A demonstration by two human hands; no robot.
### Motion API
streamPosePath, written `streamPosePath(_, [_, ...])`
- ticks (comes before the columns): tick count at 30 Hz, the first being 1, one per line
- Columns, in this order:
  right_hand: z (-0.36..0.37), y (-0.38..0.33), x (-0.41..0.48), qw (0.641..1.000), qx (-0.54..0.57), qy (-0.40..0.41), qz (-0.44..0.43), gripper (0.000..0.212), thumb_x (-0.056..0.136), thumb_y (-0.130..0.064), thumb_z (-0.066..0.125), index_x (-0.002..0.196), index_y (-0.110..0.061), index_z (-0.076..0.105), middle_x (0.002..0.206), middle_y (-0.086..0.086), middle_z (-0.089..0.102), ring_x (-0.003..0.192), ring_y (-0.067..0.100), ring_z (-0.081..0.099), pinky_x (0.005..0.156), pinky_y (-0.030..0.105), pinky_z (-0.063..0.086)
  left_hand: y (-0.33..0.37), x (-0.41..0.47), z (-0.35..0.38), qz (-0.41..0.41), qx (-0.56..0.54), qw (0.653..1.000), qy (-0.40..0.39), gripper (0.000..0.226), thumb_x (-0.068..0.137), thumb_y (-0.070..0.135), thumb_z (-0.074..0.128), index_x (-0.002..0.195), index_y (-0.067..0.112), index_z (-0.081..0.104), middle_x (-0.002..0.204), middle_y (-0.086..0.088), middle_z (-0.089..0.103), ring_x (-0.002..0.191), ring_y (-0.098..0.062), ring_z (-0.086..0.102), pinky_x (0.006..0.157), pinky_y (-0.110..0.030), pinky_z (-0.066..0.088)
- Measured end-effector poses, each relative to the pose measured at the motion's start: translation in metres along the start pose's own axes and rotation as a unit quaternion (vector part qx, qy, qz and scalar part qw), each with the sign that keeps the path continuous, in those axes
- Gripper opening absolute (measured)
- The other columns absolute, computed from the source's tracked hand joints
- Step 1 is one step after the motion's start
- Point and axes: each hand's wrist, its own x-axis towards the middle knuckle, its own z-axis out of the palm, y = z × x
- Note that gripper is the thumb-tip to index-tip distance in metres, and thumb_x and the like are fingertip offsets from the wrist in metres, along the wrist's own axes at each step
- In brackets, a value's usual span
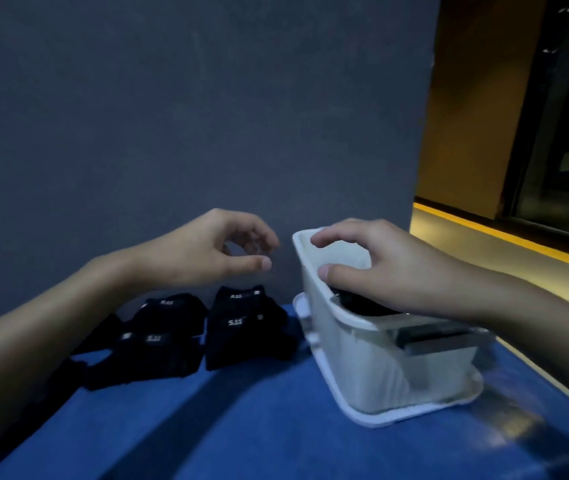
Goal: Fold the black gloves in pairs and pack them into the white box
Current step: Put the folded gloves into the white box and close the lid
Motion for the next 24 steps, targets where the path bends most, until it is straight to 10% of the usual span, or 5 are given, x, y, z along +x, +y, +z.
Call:
streamPosePath(9, [0.114,-0.055,0.045,0.998,0.046,-0.046,-0.017,0.039,0.088,-0.032,0.063,0.126,-0.022,0.060,0.126,-0.006,0.059,0.118,0.008,0.053,0.103,0.027,0.041,-0.070,-0.090,-0.002,-0.107,0.078,0.990,0.052,0.009,0.092,0.020,0.067,0.093,0.028,0.070,0.083,0.015,0.069,0.082,0.002,0.065,0.073,-0.017,0.050])
streamPosePath(18, [0.188,0.006,0.040,0.975,0.080,-0.013,0.208,0.045,0.094,-0.030,0.057,0.135,-0.019,0.042,0.120,-0.001,0.056,0.090,0.010,0.052,0.063,0.001,0.038,-0.120,-0.088,0.044,-0.080,0.299,0.951,-0.006,0.040,0.097,0.044,0.046,0.137,0.044,0.043,0.120,0.012,0.059,0.120,-0.013,0.050,0.106,-0.036,0.032])
streamPosePath(24, [0.200,0.012,0.039,0.964,0.115,0.009,0.240,0.046,0.096,-0.035,0.055,0.135,-0.017,0.041,0.092,-0.015,0.054,0.089,0.006,0.054,0.064,0.010,0.037,-0.126,-0.087,0.050,-0.069,0.301,0.949,-0.058,0.041,0.098,0.046,0.045,0.139,0.041,0.044,0.126,0.014,0.060,0.128,-0.008,0.045,0.119,-0.040,0.014])
